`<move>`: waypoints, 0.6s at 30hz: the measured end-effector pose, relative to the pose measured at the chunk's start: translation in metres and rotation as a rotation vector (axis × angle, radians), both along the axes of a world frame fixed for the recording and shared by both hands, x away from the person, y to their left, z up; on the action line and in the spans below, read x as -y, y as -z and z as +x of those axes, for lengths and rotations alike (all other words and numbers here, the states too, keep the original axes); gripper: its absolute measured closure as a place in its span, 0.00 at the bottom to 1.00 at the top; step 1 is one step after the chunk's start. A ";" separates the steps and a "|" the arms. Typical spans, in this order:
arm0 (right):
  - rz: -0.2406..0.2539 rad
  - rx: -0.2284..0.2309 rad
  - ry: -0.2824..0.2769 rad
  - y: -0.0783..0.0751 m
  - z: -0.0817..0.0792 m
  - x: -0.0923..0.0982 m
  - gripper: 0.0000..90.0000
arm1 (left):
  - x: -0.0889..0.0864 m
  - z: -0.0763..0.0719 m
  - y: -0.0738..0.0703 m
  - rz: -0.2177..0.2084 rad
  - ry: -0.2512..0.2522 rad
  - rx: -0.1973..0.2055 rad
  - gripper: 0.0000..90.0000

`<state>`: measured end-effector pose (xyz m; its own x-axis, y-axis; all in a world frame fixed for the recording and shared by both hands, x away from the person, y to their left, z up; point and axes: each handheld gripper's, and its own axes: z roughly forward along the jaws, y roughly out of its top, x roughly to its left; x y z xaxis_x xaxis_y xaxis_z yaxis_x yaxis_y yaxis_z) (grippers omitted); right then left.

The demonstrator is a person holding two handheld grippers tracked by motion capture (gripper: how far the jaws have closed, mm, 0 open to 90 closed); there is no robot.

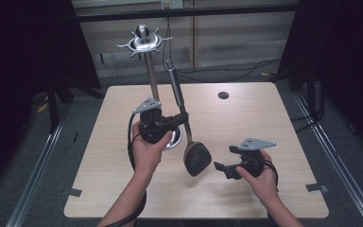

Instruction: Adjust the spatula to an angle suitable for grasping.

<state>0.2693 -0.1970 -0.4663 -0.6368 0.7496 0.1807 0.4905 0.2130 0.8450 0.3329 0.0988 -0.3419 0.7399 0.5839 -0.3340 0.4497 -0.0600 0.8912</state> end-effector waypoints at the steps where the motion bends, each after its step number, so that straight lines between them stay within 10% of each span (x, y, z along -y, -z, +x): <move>1: 0.003 0.001 0.001 0.000 0.000 0.000 0.10 | -0.001 0.000 -0.001 0.000 0.000 0.003 0.98; 18: 0.005 -0.006 -0.002 0.001 0.001 -0.002 0.10 | -0.012 0.005 -0.019 -0.011 -0.032 0.052 0.98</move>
